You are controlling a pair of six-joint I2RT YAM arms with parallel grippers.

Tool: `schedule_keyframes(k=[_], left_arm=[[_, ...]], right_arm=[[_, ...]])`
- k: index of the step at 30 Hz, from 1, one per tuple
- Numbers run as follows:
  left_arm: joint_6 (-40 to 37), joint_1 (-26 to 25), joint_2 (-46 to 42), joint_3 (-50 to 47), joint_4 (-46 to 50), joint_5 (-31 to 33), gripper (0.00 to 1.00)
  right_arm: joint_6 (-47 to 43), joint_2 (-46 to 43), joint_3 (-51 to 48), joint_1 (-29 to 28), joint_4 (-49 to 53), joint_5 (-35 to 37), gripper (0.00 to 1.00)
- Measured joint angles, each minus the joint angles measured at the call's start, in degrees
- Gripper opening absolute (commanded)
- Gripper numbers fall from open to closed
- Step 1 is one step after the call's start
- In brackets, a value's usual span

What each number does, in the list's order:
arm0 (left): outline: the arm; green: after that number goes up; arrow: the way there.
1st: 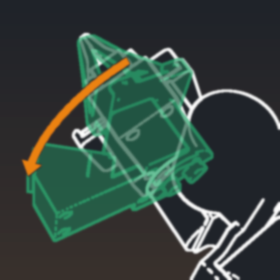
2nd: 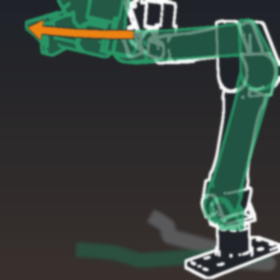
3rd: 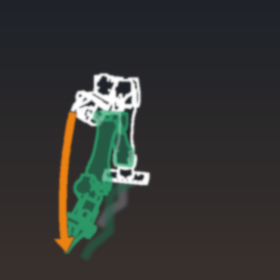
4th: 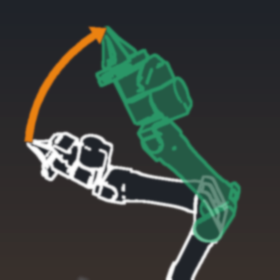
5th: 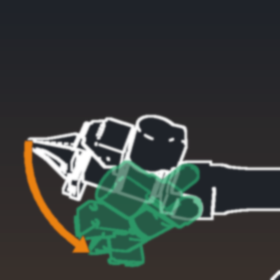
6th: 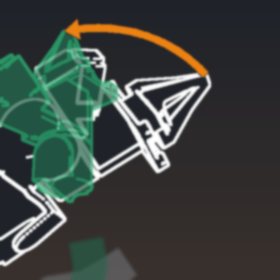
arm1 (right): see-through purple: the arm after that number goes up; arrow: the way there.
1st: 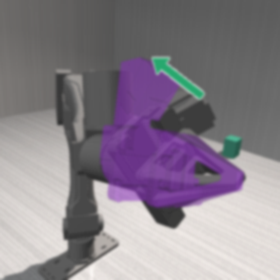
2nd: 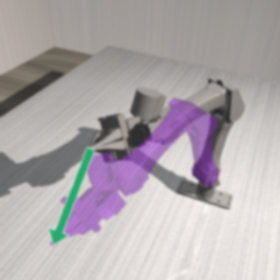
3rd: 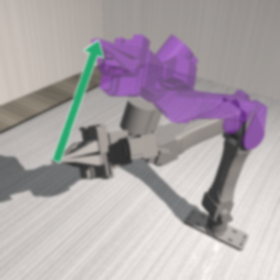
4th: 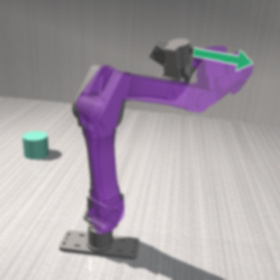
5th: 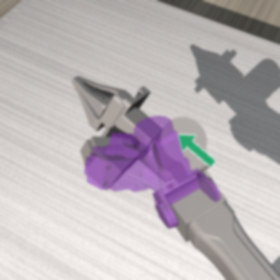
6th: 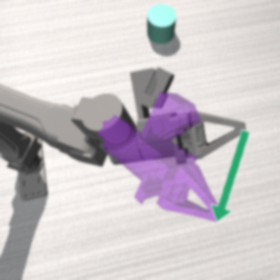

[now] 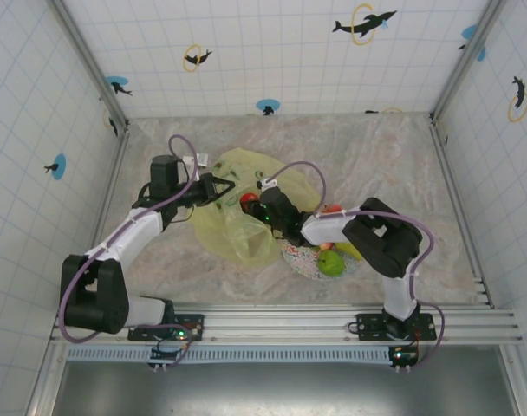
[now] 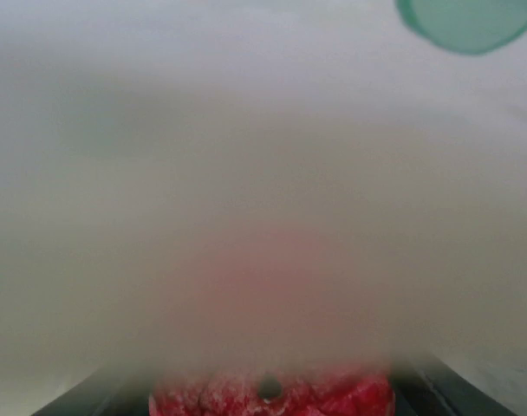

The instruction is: Place the fruits into the plastic bag

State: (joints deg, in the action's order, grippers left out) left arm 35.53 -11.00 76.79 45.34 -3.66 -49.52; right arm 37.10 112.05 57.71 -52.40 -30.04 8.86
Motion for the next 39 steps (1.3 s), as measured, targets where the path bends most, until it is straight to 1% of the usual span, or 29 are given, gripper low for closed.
schedule_keyframes(k=[10,13,16,19,24,27,30,39], left_arm=[[0.59,0.0,0.63,-0.66,-0.74,0.28,0.0],[0.57,0.0,0.68,-0.66,-0.76,0.5,0.0],[0.57,0.0,0.85,-0.66,-0.74,0.68,0.0],[0.55,0.0,0.87,-0.66,-0.74,0.87,0.0],[0.52,0.0,0.87,-0.66,-0.7,1.01,0.0],[0.5,0.0,0.87,-0.66,-0.7,1.31,0.0],[0.46,0.0,0.87,-0.66,-0.5,2.01,0.0],[0.31,0.13,0.87,-0.66,0.44,4.17,0.0]], right_arm=[[12.09,7.15,7.48,-0.02,-1.66,1.11,0.63],[14.36,8.85,9.25,0.04,-1.95,0.15,0.68],[15.1,9.22,10.05,0.24,-1.95,-1.68,0.74],[15.3,9.22,10.34,0.42,-2.78,-3.69,0.77],[14.93,8.85,9.94,1.03,-2.99,-6.21,0.75],[13.77,6.67,7.78,1.42,-2.73,-7.02,0.74],[10.67,2.54,5.11,1.64,-0.61,-7.21,0.73],[-4.68,-14.23,0.46,1.79,14.43,-4.98,0.73]])
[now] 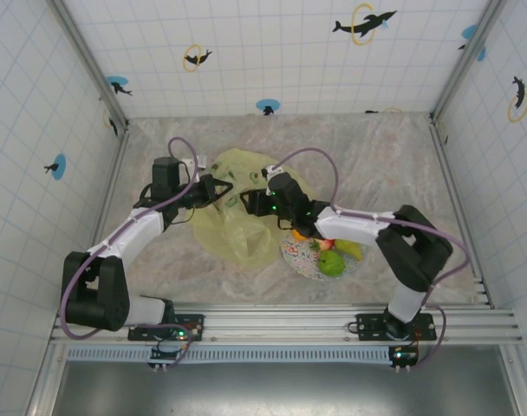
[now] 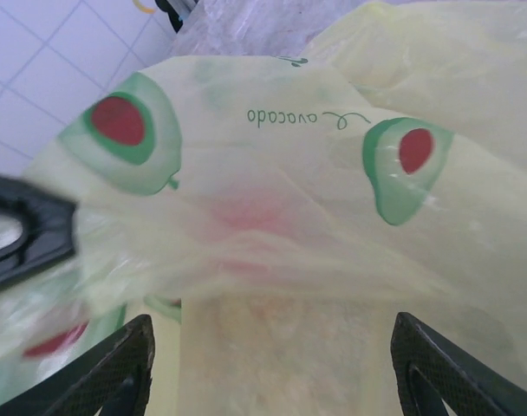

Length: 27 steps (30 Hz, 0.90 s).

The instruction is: Place the fruits into the plastic bag

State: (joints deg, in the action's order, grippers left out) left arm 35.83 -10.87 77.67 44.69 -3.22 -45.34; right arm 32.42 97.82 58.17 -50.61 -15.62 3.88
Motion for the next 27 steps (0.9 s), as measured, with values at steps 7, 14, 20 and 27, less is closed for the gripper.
schedule_keyframes(k=[7,14,20,27], left_arm=[[-0.09,0.42,0.0,0.0,0.28,1.46,0.0],[-1.29,0.5,0.0,0.0,1.18,2.49,0.0],[-1.38,0.83,0.0,0.0,1.46,2.78,0.0],[-1.49,0.87,0.0,0.0,1.53,2.8,0.0]], right_arm=[[-11.8,-9.29,-0.59,0.15,14.25,-0.44,0.73],[-18.05,-21.94,-2.75,0.57,28.89,7.19,0.77],[-15.13,-33.05,-7.41,0.57,42.53,11.61,0.79],[-6.93,-37.4,-12.96,-3.34,55.45,14.27,0.85]])
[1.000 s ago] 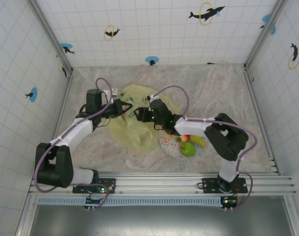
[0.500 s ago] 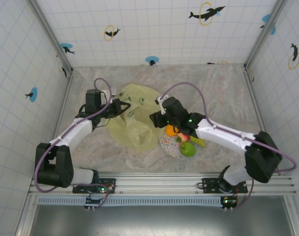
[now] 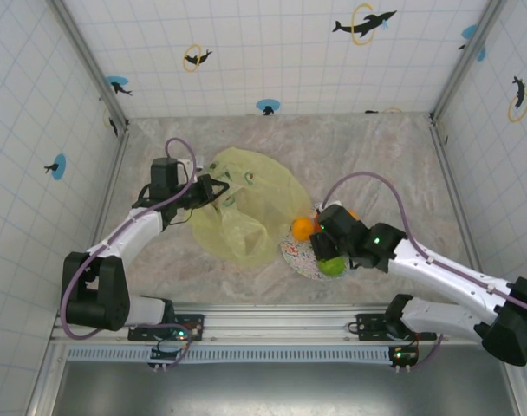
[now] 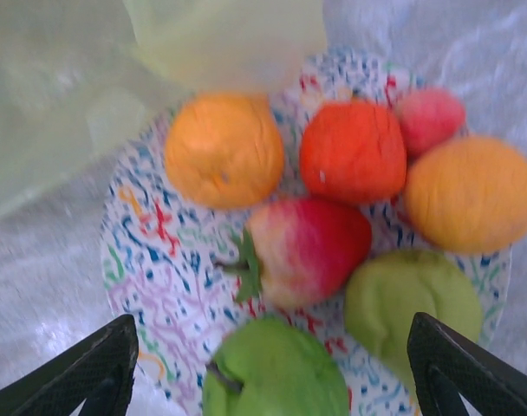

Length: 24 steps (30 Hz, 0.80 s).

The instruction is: Place the fruits into the plastic bag

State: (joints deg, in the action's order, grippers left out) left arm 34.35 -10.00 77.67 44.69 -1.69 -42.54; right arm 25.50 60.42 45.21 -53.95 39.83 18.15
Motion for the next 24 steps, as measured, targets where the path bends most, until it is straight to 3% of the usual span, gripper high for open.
schedule_keyframes(k=[15,24], left_arm=[[0.0,0.04,0.0,0.0,0.35,-0.02,0.0],[0.0,0.04,0.0,0.0,0.35,-0.02,0.0]], right_arm=[[6.67,5.27,-4.31,-4.98,2.73,1.53,0.93],[6.36,10.6,-4.55,-5.99,2.03,1.88,0.84]])
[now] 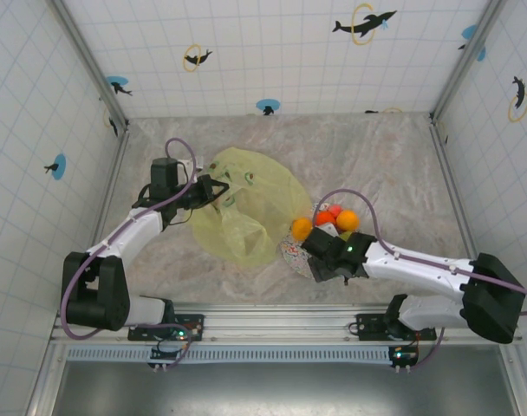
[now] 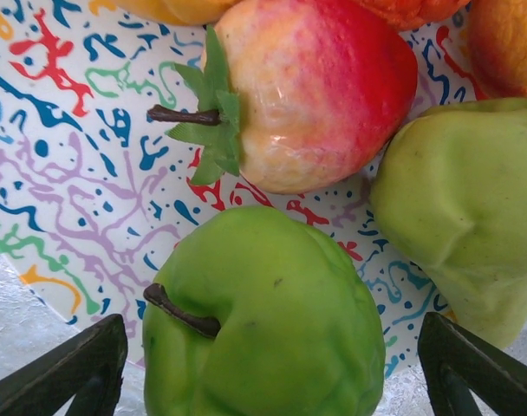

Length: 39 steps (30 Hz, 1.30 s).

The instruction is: Place the fruits into the plastic bag

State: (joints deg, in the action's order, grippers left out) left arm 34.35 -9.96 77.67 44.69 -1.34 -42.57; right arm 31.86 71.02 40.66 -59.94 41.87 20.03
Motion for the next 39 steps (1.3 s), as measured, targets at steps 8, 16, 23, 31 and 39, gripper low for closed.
schedule_keyframes(k=[8,16,23,31,39], left_arm=[[0.0,0.0,0.0,0.0,0.0,-0.02,0.0],[0.0,0.0,0.0,0.0,0.0,-0.04,0.0],[0.0,0.0,0.02,0.0,0.02,-0.5,0.0],[0.07,0.0,0.02,0.0,-0.09,-2.38,0.0],[0.17,0.0,0.02,0.0,-0.57,-3.56,0.0]], right_arm=[[-1.29,3.54,-0.24,-0.07,-1.38,0.09,0.74],[-2.89,3.56,0.02,-0.07,-1.07,-0.39,0.56],[-7.5,-2.05,5.42,0.2,-0.9,-7.13,0.51],[-11.39,-2.97,5.75,8.72,-22.99,-20.7,0.5],[-10.49,11.1,5.77,10.6,-42.69,-26.34,0.51]])
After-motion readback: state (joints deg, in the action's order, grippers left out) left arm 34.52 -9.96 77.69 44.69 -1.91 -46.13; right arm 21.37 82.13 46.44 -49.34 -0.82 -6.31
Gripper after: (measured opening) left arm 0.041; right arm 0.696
